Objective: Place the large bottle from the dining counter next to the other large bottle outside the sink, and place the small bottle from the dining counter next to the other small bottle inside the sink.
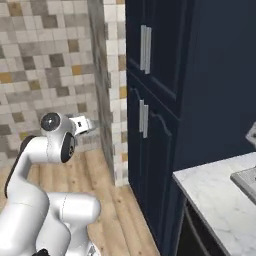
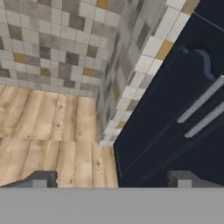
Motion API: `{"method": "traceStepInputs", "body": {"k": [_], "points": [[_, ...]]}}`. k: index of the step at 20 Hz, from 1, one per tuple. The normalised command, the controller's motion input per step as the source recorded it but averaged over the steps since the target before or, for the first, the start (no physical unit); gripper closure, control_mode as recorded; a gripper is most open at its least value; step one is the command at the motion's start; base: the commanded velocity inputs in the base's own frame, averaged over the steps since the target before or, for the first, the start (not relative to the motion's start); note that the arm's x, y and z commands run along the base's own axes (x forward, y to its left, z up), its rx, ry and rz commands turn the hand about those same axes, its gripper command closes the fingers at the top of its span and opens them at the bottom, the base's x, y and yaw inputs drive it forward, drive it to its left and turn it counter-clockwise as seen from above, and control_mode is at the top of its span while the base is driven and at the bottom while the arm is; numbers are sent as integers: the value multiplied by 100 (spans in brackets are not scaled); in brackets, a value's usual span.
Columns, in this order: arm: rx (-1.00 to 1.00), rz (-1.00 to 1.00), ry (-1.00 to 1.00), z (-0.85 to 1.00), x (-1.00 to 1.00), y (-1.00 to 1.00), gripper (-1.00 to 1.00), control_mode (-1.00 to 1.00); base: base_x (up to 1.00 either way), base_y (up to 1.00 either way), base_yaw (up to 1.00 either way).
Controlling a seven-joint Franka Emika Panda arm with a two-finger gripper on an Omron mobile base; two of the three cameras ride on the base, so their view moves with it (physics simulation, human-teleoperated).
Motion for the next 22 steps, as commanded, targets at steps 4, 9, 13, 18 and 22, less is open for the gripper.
{"method": "traceStepInputs", "body": {"k": [4,9,13,18,22], "points": [[0,0,0,0,0,0,-100,100,92,91,38],[0,0,0,0,0,0,-100,100,45,94,50],[0,0,0,0,0,0,-100,100,18,85,66],[0,0,0,0,0,0,-100,100,3,69,68],[0,0,0,0,0,0,-100,100,9,58,70]]}}
